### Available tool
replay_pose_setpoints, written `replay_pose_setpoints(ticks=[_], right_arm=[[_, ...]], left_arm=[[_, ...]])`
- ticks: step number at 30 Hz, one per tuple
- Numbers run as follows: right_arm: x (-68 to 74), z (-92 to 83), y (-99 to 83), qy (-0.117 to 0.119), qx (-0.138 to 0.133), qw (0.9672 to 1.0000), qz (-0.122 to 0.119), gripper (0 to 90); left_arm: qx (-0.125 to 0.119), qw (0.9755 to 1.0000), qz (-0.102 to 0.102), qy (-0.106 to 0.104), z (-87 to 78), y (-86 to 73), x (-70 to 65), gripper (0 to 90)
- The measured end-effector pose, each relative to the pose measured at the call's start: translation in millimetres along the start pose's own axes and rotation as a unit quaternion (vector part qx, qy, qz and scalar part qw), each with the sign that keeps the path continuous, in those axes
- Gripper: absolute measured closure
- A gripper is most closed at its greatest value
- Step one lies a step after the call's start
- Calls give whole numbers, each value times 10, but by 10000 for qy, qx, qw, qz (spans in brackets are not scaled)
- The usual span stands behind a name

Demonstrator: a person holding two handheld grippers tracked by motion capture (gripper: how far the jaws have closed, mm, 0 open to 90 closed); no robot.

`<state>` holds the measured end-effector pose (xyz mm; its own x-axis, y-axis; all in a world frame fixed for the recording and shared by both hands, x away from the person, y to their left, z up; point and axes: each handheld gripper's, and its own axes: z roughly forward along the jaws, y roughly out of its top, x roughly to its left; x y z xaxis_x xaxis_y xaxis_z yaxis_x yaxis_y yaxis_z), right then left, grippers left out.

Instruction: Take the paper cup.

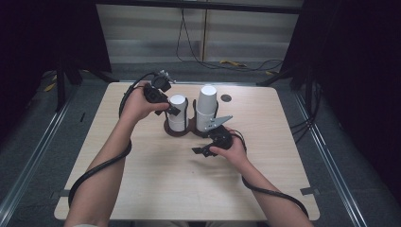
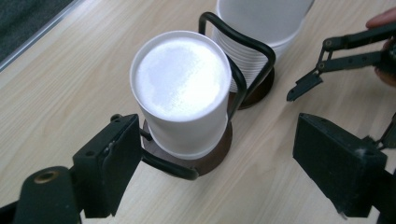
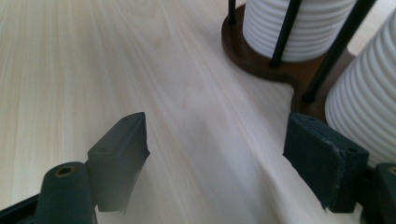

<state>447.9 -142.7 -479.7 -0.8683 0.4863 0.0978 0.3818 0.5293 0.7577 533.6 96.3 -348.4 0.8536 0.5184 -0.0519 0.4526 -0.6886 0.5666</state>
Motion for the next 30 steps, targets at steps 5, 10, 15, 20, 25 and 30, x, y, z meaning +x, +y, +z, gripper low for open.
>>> replay_pose_setpoints(ticks=[5, 10, 15, 20, 25, 30], right_arm=[[31, 144, 92, 68, -72, 9999, -46, 212], [55, 312, 185, -18, -303, 9995, 87, 199], [41, 404, 231, -73, -379, 9992, 93, 197], [38, 483, 317, -87, -581, 9982, 120, 198], [53, 575, 369, -138, -518, 9985, 55, 200], [51, 544, 396, -109, -725, 9973, 39, 201]], left_arm=[[52, 10000, -65, 36, 56, 39, 29, 161], [148, 9999, -21, 43, 139, 90, 61, 172], [169, 9998, -65, 27, 160, 115, 79, 175], [186, 9998, -81, 17, 180, 134, 123, 217], [285, 9995, -132, 16, 237, 130, 156, 243], [203, 9996, -189, 17, 220, 124, 179, 289]])
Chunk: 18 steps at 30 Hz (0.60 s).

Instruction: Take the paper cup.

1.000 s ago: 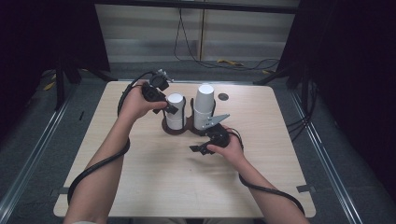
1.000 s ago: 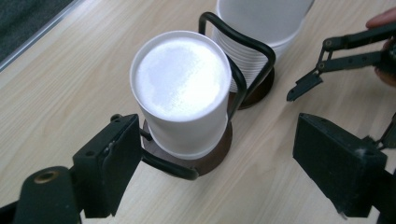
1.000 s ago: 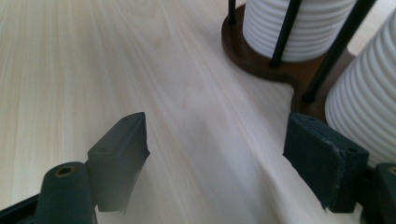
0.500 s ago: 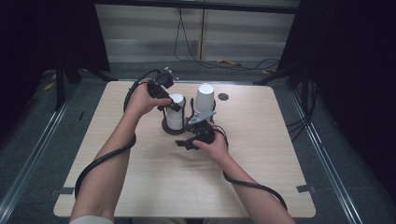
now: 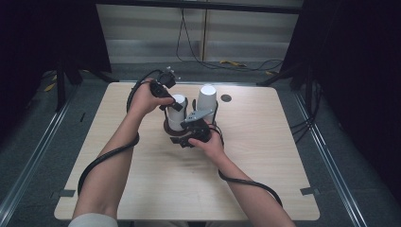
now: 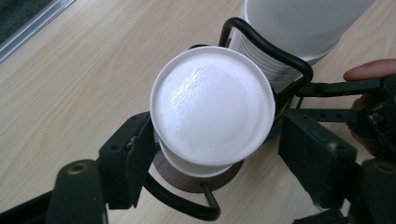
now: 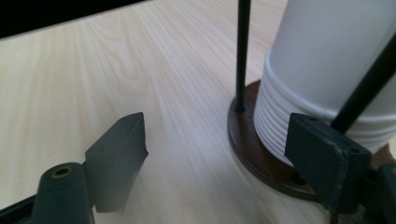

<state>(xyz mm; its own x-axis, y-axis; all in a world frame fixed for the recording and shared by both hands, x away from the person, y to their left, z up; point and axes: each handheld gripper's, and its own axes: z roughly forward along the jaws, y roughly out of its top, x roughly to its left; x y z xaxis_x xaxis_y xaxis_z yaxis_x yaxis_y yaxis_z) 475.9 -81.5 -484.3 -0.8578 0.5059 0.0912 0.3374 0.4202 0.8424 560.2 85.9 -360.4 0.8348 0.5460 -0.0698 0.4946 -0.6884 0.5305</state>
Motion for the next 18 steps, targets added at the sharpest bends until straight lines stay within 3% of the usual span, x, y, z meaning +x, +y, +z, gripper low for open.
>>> replay_pose_setpoints(ticks=[4, 6, 18], right_arm=[[1, -16, 39, -121, 28, 9999, -43, 203], [0, 1, 47, -141, 115, 9998, -29, 200], [-9, 26, 29, -191, 216, 9996, -76, 217]], left_arm=[[48, 10000, -12, 22, 1, -3, 18, 326], [35, 9999, -119, 25, 9, -9, 32, 343], [27, 9994, -334, 25, 38, 0, 47, 346]])
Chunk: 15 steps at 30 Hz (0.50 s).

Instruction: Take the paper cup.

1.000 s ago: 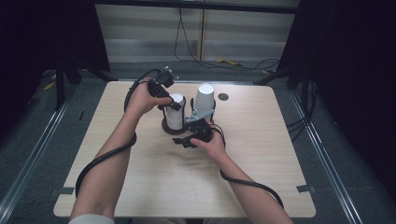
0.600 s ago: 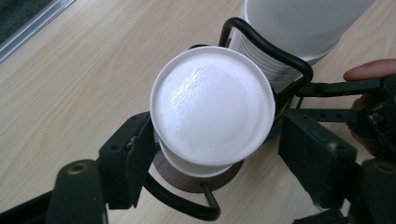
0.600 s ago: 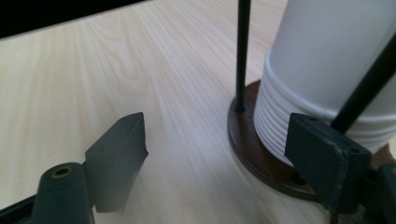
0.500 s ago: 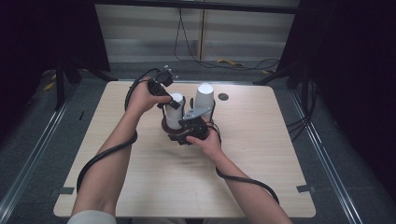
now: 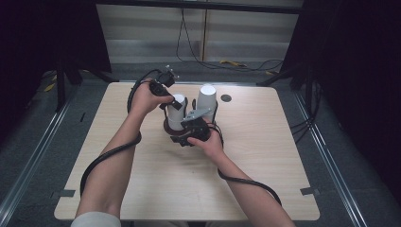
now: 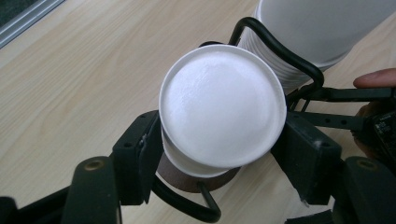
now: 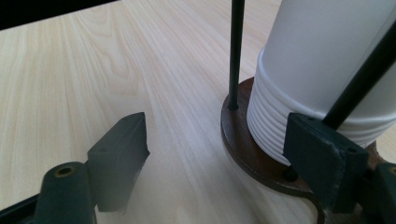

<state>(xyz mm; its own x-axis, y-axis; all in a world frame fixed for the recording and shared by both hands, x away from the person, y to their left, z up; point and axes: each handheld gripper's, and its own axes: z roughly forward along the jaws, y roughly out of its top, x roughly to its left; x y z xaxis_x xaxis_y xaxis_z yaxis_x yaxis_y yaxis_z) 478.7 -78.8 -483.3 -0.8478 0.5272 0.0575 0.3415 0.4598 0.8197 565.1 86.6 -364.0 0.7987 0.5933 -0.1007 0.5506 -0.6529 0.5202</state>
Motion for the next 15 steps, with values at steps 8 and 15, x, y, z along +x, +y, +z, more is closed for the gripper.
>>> replay_pose_setpoints(ticks=[8, 15], right_arm=[[-10, -2, -4, 14, -1, 10000, 48, 224], [-17, 1, -11, 42, -6, 10000, 28, 223]], left_arm=[[157, 9999, -56, 15, -45, 37, -32, 350], [151, 9998, -105, 69, -171, 110, -64, 351]])
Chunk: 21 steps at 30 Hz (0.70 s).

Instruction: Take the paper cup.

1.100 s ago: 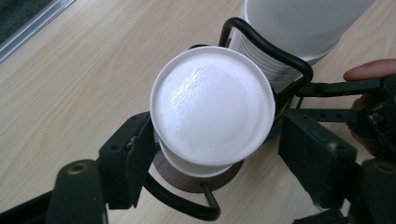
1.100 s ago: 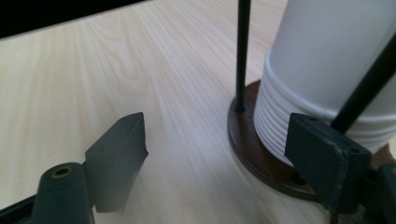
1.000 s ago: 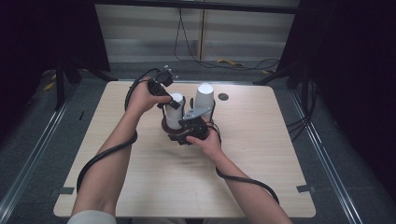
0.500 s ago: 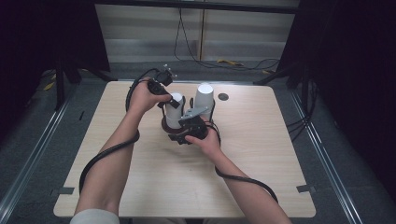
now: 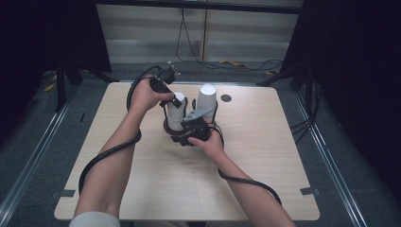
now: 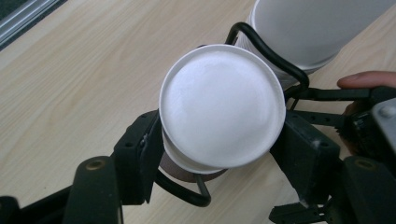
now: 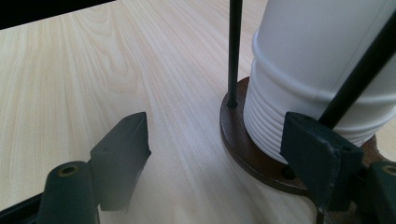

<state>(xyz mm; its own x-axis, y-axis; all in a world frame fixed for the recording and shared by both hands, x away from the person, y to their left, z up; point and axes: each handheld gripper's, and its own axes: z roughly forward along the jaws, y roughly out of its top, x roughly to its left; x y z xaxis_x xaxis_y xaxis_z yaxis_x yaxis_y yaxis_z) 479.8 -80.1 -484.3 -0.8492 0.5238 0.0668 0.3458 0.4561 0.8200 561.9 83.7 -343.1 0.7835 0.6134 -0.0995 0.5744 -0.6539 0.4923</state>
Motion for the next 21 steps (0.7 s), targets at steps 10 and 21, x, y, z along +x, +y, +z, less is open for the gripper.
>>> replay_pose_setpoints(ticks=[10, 21], right_arm=[[0, -51, 15, 87, 94, 9999, 25, 191], [27, -420, -82, 349, 246, 9987, -272, 174]], left_arm=[[-165, 9998, 8, 90, -291, 123, -49, 352], [-371, 9993, -19, 14, -693, 193, -135, 351]])
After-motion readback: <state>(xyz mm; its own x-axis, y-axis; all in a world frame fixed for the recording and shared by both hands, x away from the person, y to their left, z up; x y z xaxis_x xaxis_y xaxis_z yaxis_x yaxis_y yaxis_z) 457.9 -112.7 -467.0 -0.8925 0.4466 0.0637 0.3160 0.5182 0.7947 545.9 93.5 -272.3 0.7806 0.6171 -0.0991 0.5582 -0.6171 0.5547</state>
